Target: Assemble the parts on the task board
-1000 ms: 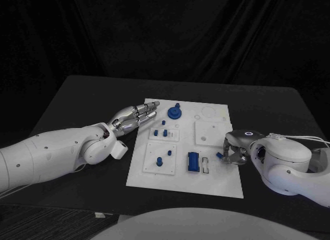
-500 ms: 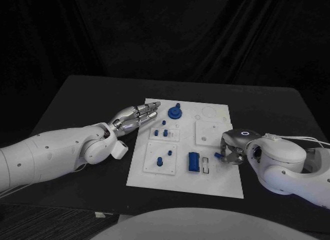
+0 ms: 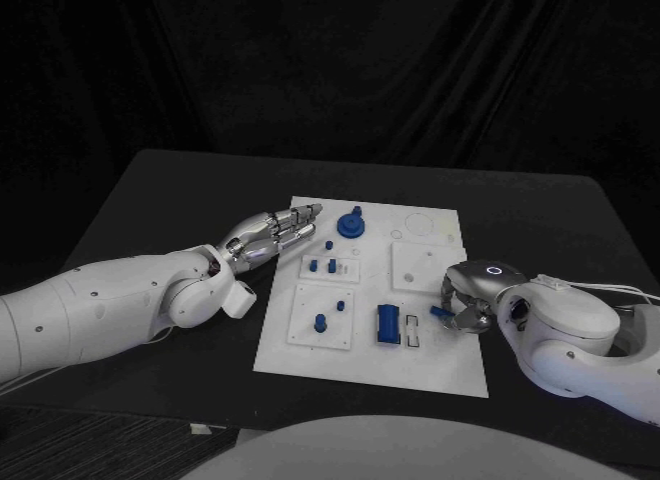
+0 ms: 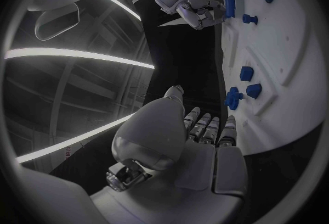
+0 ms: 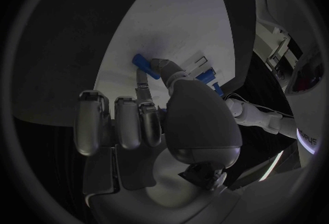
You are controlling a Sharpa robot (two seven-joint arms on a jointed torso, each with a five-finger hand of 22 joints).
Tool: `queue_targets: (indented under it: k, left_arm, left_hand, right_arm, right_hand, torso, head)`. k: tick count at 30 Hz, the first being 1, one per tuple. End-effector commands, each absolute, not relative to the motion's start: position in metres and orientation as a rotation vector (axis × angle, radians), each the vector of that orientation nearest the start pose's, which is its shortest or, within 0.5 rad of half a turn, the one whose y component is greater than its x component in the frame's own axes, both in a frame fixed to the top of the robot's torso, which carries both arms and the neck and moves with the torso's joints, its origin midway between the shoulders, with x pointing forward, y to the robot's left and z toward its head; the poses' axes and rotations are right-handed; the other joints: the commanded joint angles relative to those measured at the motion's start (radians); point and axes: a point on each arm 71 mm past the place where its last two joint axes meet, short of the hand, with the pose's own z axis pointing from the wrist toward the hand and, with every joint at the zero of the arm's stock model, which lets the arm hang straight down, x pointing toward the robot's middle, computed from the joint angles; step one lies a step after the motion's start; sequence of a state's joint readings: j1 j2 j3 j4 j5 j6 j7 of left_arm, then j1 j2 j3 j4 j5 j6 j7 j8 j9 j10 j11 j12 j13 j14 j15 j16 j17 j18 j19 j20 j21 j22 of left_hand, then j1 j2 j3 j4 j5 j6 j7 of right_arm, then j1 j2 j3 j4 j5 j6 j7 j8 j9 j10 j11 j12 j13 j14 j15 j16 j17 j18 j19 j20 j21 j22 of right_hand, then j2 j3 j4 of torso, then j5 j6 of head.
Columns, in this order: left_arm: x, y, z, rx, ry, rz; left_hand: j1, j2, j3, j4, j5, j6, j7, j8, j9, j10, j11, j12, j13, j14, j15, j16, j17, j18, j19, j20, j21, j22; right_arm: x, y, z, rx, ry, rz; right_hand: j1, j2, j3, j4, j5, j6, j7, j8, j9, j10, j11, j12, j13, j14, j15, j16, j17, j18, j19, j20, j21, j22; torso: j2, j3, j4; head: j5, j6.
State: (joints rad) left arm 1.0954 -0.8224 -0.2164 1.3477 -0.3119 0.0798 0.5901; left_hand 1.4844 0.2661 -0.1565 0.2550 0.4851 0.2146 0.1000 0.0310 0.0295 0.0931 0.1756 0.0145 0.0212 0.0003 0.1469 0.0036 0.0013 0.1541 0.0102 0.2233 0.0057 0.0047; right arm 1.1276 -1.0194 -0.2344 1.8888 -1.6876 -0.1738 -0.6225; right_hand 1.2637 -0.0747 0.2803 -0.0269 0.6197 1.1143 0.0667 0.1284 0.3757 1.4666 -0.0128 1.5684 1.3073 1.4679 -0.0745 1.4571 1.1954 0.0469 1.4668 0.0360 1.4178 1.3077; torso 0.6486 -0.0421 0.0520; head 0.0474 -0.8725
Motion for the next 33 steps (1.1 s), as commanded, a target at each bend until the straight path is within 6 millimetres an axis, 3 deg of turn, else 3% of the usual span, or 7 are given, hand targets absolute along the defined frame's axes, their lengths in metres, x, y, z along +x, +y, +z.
queue_targets:
  k: [1, 5, 11, 16, 25, 33]
  left_arm:
    - [0.450, 0.227, -0.284, -0.749, 1.760, -1.724]
    - [0.450, 0.226, -0.284, -0.749, 1.761, -1.724]
    - [0.450, 0.227, -0.284, -0.750, 1.761, -1.722]
    - [0.450, 0.228, -0.284, -0.751, 1.760, -1.719]
    - [0.449, 0.229, -0.283, -0.750, 1.750, -1.714]
    - [0.449, 0.230, -0.282, -0.749, 1.740, -1.714]
  left_hand:
    - [0.002, 0.001, 0.004, -0.001, 0.006, 0.000, -0.009, 0.002, 0.001, 0.017, 0.010, 0.008, 0.004, 0.000, 0.011, -0.004, -0.001, -0.009, -0.001, 0.008, 0.002, 0.001]
    - [0.000, 0.000, 0.006, -0.002, 0.006, -0.001, -0.011, 0.002, 0.001, 0.041, 0.016, 0.011, 0.009, 0.000, 0.016, -0.004, -0.001, -0.013, -0.001, 0.008, 0.003, 0.002]
    - [-0.001, 0.000, 0.006, -0.002, 0.005, -0.003, -0.013, 0.001, 0.000, 0.047, 0.018, 0.012, 0.010, 0.000, 0.017, -0.004, -0.001, -0.014, 0.000, 0.009, 0.003, 0.002]
    - [-0.002, 0.000, 0.005, -0.002, 0.005, -0.003, -0.013, 0.001, 0.001, 0.047, 0.018, 0.012, 0.010, 0.000, 0.018, -0.004, -0.001, -0.015, 0.001, 0.009, 0.004, 0.003]
    - [-0.004, -0.002, 0.004, 0.000, 0.004, -0.006, -0.013, 0.001, 0.000, 0.040, 0.013, 0.009, 0.009, 0.000, 0.016, -0.004, -0.001, -0.014, 0.002, 0.009, 0.005, 0.004]
    - [-0.005, -0.003, 0.003, 0.001, 0.005, 0.003, -0.010, 0.003, 0.002, 0.038, 0.007, 0.009, 0.009, 0.000, 0.013, -0.004, -0.001, -0.012, 0.003, 0.009, 0.006, 0.004]
  right_arm:
    - [0.359, -0.216, -0.272, -0.075, 2.113, 0.288]
    - [0.356, -0.224, -0.275, 0.084, 2.186, 0.318]
    - [0.352, -0.234, -0.277, 0.314, 2.266, 0.357]
    - [0.350, -0.239, -0.277, 0.495, 2.315, 0.378]
    - [0.343, -0.239, -0.274, 0.846, 2.382, 0.435]
    - [0.339, -0.236, -0.274, 1.037, 2.382, 0.459]
  right_hand:
    - [-0.037, -0.002, 0.053, -0.033, -0.009, 0.012, -0.005, 0.001, -0.022, 0.104, -0.007, 0.002, 0.263, 0.044, -0.009, 0.003, -0.001, -0.015, 0.052, -0.008, 0.014, 0.221]
    - [-0.053, -0.004, 0.054, -0.023, -0.022, 0.017, -0.008, -0.002, -0.026, 0.104, -0.010, 0.002, 0.263, 0.044, -0.011, 0.003, -0.003, -0.016, 0.054, -0.010, 0.019, 0.222]
    - [-0.058, -0.005, 0.054, -0.020, -0.026, 0.017, -0.009, -0.003, -0.028, 0.104, -0.010, 0.002, 0.263, 0.044, -0.012, 0.002, -0.007, -0.016, 0.055, -0.011, 0.020, 0.223]
    - [-0.064, -0.004, 0.054, -0.016, -0.032, 0.018, -0.010, -0.004, -0.029, 0.104, -0.011, 0.002, 0.263, 0.043, -0.013, 0.001, -0.011, -0.015, 0.054, -0.012, 0.018, 0.222]
    - [-0.068, 0.002, 0.052, -0.010, -0.061, 0.025, -0.013, -0.004, -0.031, 0.104, -0.013, 0.002, 0.263, 0.043, -0.015, 0.000, -0.015, -0.014, 0.053, -0.014, 0.015, 0.221]
    - [-0.073, 0.004, 0.047, -0.006, -0.068, 0.028, -0.015, -0.002, -0.031, 0.104, -0.014, 0.002, 0.263, 0.042, -0.016, -0.001, -0.018, -0.014, 0.053, -0.015, 0.016, 0.221]
  torso:
    - [-0.001, -0.0006, -0.0020]
    - [0.000, -0.0003, 0.0014]
    - [-0.001, -0.0008, -0.0009]
    - [0.000, 0.0000, 0.0006]
    - [0.000, -0.0007, 0.0010]
    - [0.000, -0.0020, 0.0017]
  head:
    - [0.001, 0.000]
    - [-0.002, 0.000]
    - [0.003, 0.000]
    - [-0.002, 0.000]
    - [-0.005, 0.000]
    - [-0.004, 0.000]
